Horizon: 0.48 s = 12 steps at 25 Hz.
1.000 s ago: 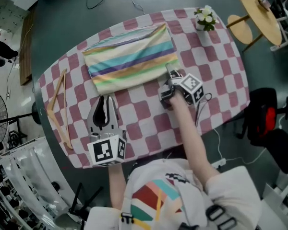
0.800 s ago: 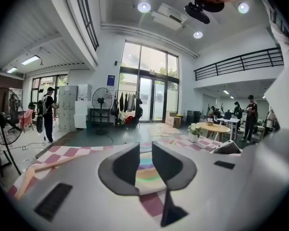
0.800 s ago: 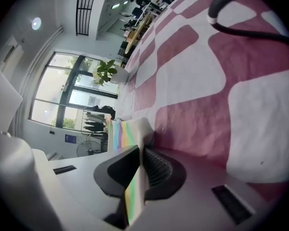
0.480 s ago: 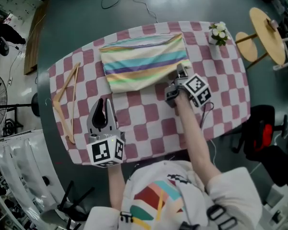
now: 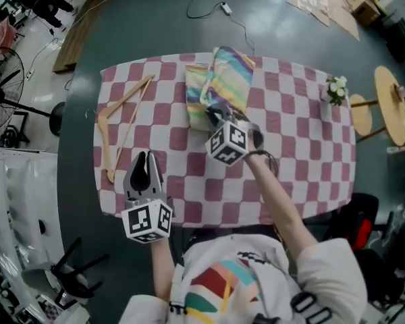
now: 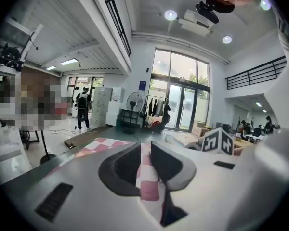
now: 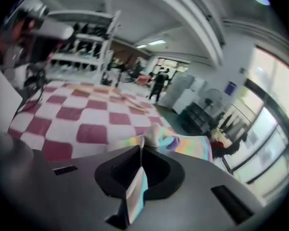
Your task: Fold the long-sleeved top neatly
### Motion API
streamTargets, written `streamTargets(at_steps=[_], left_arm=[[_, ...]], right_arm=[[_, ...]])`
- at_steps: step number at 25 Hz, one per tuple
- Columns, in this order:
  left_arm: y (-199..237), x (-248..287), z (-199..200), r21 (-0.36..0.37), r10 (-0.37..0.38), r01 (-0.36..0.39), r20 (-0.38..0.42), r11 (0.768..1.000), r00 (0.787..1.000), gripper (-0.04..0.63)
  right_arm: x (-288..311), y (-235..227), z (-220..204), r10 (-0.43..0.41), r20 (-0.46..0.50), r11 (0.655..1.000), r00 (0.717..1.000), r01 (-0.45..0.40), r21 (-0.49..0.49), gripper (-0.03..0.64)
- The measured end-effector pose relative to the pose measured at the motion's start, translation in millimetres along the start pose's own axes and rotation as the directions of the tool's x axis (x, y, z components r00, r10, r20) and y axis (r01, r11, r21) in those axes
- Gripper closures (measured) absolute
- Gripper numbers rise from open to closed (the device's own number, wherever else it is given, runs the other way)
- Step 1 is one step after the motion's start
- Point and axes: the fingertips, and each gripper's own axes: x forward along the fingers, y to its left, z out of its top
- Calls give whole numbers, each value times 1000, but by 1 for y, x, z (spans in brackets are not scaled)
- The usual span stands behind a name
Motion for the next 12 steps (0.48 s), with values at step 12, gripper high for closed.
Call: streamTargets(at_steps=[12], left_arm=[[39, -22, -30, -28, 78, -79, -65, 996, 995, 531]], right_arm=[[32, 78, -26, 88, -97, 974, 991, -107, -200, 601]])
